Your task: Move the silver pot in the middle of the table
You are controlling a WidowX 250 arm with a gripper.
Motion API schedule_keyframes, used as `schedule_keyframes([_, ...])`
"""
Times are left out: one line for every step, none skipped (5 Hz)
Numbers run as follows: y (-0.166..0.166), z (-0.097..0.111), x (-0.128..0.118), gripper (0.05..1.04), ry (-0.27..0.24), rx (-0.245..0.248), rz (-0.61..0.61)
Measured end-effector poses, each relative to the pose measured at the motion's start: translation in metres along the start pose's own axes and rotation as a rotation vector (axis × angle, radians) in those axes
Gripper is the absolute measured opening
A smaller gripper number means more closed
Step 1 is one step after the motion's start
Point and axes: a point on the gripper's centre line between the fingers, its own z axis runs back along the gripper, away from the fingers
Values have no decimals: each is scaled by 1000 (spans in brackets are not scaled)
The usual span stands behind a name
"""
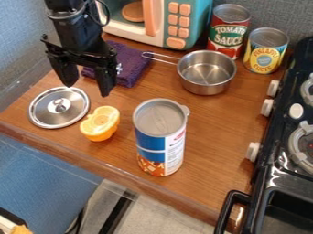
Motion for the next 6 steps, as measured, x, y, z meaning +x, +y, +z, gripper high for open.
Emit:
schedule_keyframes([-1,-6,-2,1001,21,-11,5])
schedule_keyframes([-14,-15,11,1001,2,-49,-11])
schedule_keyframes([-33,-18,35,1001,-30,-61,-55])
schedule_keyframes([-65,-28,68,1001,-54,-70,-112])
schedule_keyframes([-97,-37,101,1001,-78,-48,-166])
schedule_keyframes([-127,-52,128,1001,-107,-24,-203])
